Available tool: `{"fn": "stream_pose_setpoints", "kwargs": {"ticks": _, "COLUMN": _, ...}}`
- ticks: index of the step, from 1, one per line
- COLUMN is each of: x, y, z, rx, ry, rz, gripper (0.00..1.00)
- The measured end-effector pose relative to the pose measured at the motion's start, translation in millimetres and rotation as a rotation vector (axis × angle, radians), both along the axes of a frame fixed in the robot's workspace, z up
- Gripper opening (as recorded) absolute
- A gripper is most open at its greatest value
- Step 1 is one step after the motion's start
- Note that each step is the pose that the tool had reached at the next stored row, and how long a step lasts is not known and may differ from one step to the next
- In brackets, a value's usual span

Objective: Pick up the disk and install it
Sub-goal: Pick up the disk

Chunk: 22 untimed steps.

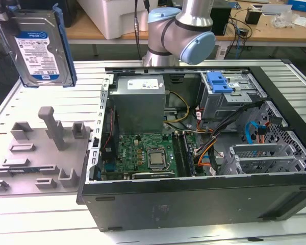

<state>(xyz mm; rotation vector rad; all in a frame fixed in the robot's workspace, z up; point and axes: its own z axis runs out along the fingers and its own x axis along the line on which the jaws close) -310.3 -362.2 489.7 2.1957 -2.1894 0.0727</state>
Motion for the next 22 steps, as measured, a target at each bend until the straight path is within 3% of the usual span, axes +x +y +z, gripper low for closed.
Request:
{"fn": "stream_pose_setpoints", "kwargs": {"ticks": 14, "x": 49.0, "y": -18.5, "z": 9.8, "rx": -0.0001, "ry": 0.0024, "rz": 0.0, "gripper": 0.36}}
{"fn": "stream_pose_setpoints", "kwargs": {"ticks": 22, "x": 69.4, "y": -27.5, "z": 12.5, "rx": -0.0001, "ry": 0.003, "rz": 0.0, "gripper": 0.36}}
